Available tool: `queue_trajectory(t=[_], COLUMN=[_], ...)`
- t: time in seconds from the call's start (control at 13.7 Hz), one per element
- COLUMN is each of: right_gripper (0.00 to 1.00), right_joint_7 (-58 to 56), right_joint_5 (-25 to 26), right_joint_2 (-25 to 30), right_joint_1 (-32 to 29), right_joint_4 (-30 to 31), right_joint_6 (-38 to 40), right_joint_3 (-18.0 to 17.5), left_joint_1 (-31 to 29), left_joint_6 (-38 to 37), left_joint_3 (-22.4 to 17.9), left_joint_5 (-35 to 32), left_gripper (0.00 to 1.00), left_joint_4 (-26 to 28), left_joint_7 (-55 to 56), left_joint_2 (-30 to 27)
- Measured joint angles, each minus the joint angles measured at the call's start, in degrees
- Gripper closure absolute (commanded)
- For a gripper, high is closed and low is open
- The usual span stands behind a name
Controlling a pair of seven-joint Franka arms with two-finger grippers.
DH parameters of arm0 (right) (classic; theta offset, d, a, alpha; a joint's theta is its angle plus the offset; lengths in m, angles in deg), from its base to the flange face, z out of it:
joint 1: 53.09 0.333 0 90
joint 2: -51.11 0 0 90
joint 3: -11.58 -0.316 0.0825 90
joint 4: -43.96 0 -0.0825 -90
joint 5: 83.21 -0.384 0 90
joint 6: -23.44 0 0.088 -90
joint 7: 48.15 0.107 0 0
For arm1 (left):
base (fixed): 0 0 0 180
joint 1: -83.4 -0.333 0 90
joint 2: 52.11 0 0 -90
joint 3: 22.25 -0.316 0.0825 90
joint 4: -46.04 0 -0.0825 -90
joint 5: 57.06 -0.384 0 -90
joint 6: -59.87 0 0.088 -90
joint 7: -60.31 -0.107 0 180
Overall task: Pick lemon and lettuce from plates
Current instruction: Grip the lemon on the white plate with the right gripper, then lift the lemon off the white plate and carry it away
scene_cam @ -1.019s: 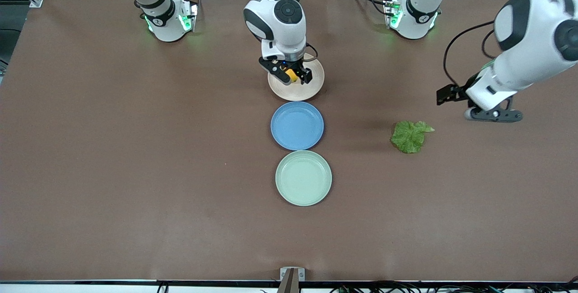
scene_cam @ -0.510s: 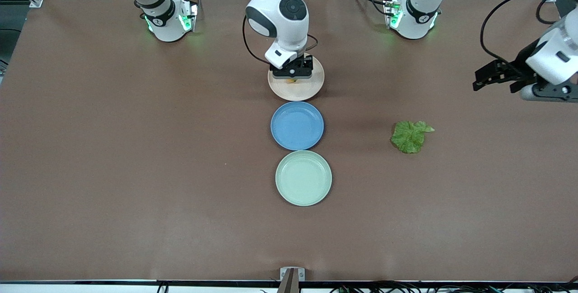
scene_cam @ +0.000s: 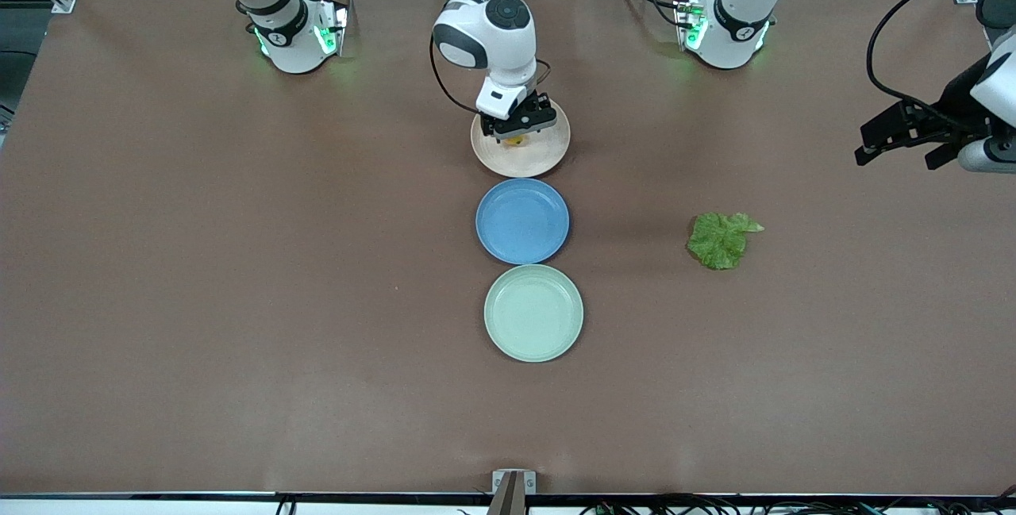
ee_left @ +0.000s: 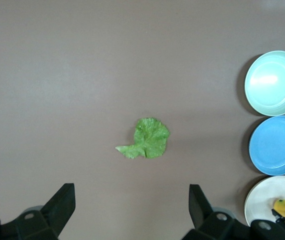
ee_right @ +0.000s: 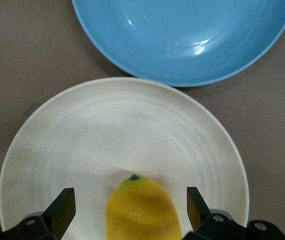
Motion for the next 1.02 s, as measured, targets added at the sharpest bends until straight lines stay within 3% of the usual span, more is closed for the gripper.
queue_trajectory(t=[0.36, 0.51, 0.58, 0.66, 0.73, 0.8, 1.02], right_gripper=[0.02, 0.1, 0.23, 0.49, 0.86, 1.0, 1.0], right_joint_7=[-0.09, -0.08, -0.08, -0.08, -0.08, -0.06, 0.64], right_joint_5=[0.49, 0.55, 0.55, 0.55, 0.56, 0.56, 0.54], right_joint_2=[-0.33, -0.33, -0.33, -0.33, -0.33, -0.32, 0.53], right_joint_1=[1.21, 1.33, 1.48, 1.64, 1.76, 1.81, 1.5], right_joint_4=[1.01, 1.77, 2.07, 2.24, 2.31, 2.32, 1.8], right_joint_6=[0.0, 0.02, 0.02, 0.02, 0.04, 0.24, 4.39], right_joint_3=[0.0, 0.0, -0.01, -0.01, -0.01, -0.01, 0.76], left_joint_1=[-0.44, -0.46, -0.46, -0.46, -0.46, -0.46, -0.43], left_joint_6=[0.0, -0.18, -0.35, -0.48, -0.59, -0.77, -0.96], left_joint_3=[-0.14, -0.14, -0.14, -0.14, -0.14, -0.12, 0.06], left_joint_5=[0.0, 0.0, 0.0, 0.0, 0.0, 0.0, -0.47], left_gripper=[0.0, 0.0, 0.0, 0.0, 0.0, 0.0, 0.0], left_joint_4=[-2.41, -2.72, -2.89, -2.97, -2.97, -2.9, -1.4], left_joint_7=[0.0, 0.0, 0.02, 0.02, 0.03, 0.03, 0.03], left_joint_2=[2.76, 2.74, 2.74, 2.72, 2.71, 2.69, 1.8])
